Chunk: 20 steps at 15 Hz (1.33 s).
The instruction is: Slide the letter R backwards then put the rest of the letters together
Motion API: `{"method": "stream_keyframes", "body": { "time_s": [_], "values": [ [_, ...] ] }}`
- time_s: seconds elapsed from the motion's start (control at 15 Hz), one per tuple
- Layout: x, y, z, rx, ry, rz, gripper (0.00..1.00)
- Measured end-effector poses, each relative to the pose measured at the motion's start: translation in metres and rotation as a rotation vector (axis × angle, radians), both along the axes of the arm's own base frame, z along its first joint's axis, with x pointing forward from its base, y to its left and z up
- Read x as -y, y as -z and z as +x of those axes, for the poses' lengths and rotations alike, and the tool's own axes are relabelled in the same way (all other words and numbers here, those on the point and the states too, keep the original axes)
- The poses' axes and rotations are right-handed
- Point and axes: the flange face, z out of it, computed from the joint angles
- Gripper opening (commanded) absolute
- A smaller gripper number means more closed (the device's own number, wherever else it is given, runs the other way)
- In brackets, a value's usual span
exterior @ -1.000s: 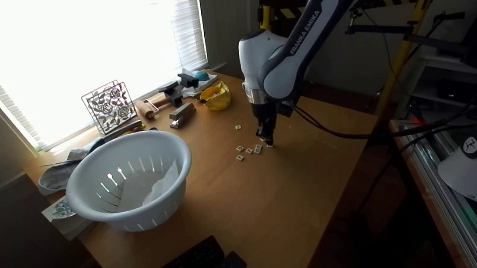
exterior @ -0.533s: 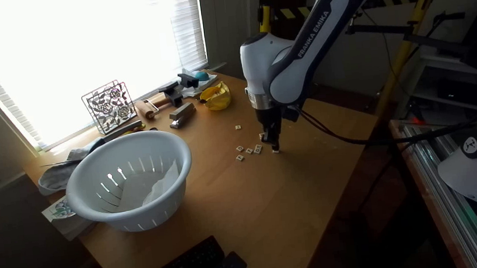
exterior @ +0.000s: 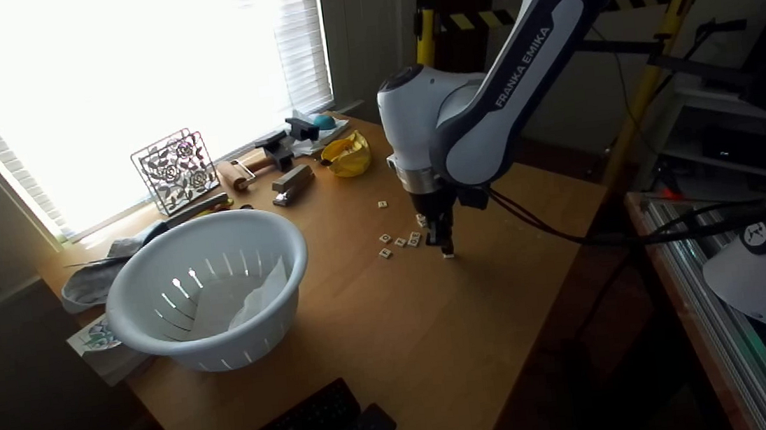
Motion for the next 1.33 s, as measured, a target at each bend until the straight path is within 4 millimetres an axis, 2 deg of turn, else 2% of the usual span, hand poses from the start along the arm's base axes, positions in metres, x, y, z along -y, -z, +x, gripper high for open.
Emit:
{"method": "stream_keyframes", "body": {
  "time_s": [0.47,0.73,1.0,1.2,1.33],
  "values": [
    [-0.046,0.0,0.003,0.001,-0.092,-0.007,0.0],
    [-0.063,-0.001,0.008,0.01,-0.117,-0.002,0.0],
    [-0.064,-0.01,0.018,0.036,-0.116,0.0,0.0],
    [-0.054,-0.032,0.025,0.076,-0.103,0.003,0.0],
    [-0.041,-0.051,0.03,0.11,-0.079,0.004,0.0]
  ]
}}
